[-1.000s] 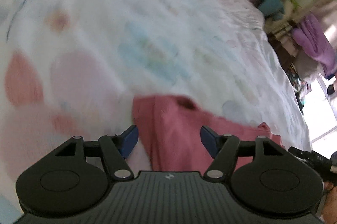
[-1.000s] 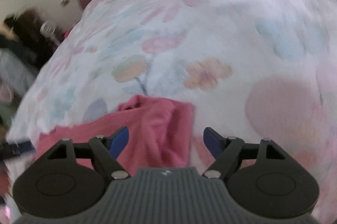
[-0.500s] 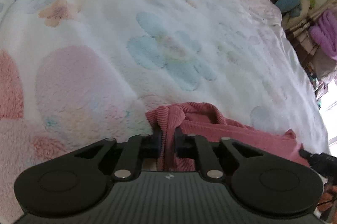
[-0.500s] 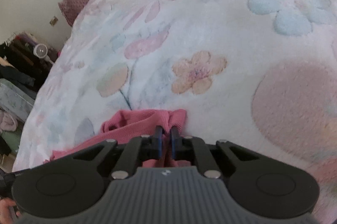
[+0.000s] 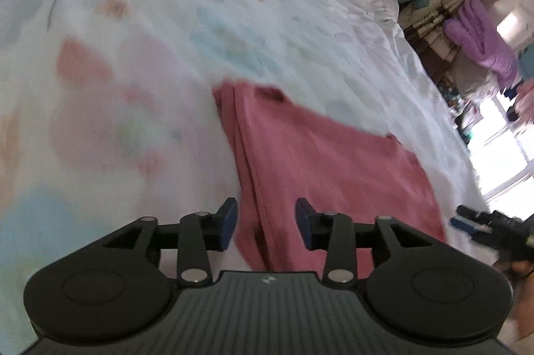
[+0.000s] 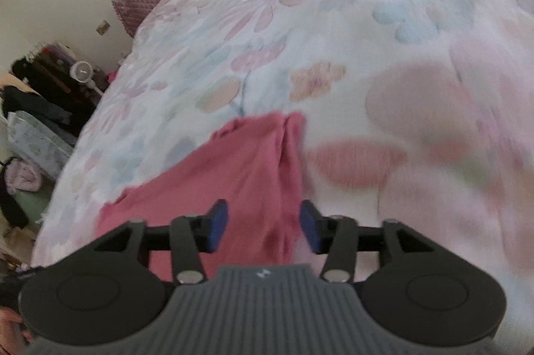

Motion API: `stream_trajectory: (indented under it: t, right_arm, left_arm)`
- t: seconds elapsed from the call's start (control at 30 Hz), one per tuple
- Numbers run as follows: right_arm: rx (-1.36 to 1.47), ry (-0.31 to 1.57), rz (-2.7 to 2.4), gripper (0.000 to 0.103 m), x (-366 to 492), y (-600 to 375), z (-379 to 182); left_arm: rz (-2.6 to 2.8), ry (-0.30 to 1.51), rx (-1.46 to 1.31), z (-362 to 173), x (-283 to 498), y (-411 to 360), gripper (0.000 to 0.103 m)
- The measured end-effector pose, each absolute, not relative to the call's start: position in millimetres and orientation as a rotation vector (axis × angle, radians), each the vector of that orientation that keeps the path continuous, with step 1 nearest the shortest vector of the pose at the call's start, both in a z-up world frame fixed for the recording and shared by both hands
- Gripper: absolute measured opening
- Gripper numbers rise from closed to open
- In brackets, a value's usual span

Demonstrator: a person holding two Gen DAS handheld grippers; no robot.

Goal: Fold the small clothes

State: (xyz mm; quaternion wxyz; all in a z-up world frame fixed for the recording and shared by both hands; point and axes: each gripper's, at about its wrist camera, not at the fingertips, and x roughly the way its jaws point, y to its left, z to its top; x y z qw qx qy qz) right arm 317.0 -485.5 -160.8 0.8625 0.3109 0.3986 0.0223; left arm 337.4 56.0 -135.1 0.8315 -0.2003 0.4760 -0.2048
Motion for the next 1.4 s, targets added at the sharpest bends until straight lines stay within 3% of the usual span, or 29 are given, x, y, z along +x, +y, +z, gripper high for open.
stream_trajectory:
  t: [0.03,0.13,0.37,0.4,0.43,0.47,0.5,0.57,0.6,0.67,0.9,1.07,1.27,1.4]
  right_arm:
    - [0.68,0.828,0.052,0.054,303,-483,-161]
    - [0.767,0.797,0.025,0.063,269,-481,-167]
    - [0.983,0.8,-0.031,0.062,222,-479,-213]
    - [1.031,0.783,-0.031,0.057,218,-479,-219]
    - [1.059,0.77,-0.046,0.053,216,-479,-225]
    - [1.087,0.761,-0.06,0.04,215,-480,-229]
    - [1.124,0.753,-0.066,0.026,214,-481,-233]
    - [1.188,0.734,-0.052,0.014,214,-481,-238]
    - [1.199,0.724,-0.046,0.007,214,-480,-237]
    - [1.179,0.698,-0.043,0.005,213,-478,-227]
    - [1.107,0.672,-0.04,0.002,213,-474,-164]
    - [1.05,0.724,-0.051,0.002,174,-451,-125]
    - [1.06,0.776,-0.078,0.002,115,-429,-132]
    - [0.985,0.8,-0.088,0.004,119,-425,-157]
  left_arm:
    - [-0.431,1.012,-0.457,-138,328,57,0.058]
    - [-0.405,1.025,-0.564,-151,306,58,0.06]
    - [-0.382,1.07,-0.898,-193,284,55,0.06]
    - [-0.379,1.076,-0.937,-201,283,54,0.059]
    - [-0.371,1.073,-0.953,-204,284,53,0.049]
    - [-0.361,1.064,-0.967,-206,285,53,0.043]
    - [-0.344,1.064,-0.994,-208,286,51,0.032]
    - [-0.359,1.055,-1.054,-208,292,53,0.011]
    - [-0.363,1.046,-1.052,-205,294,53,0.01]
    - [-0.345,1.017,-0.993,-191,300,54,0.009]
    - [-0.37,1.006,-0.838,-124,305,58,0.007]
    - [-0.354,1.07,-0.755,-107,268,71,0.004]
    - [-0.303,1.124,-0.688,-122,226,91,0.0]
    - [-0.285,1.133,-0.691,-143,232,95,0.0]
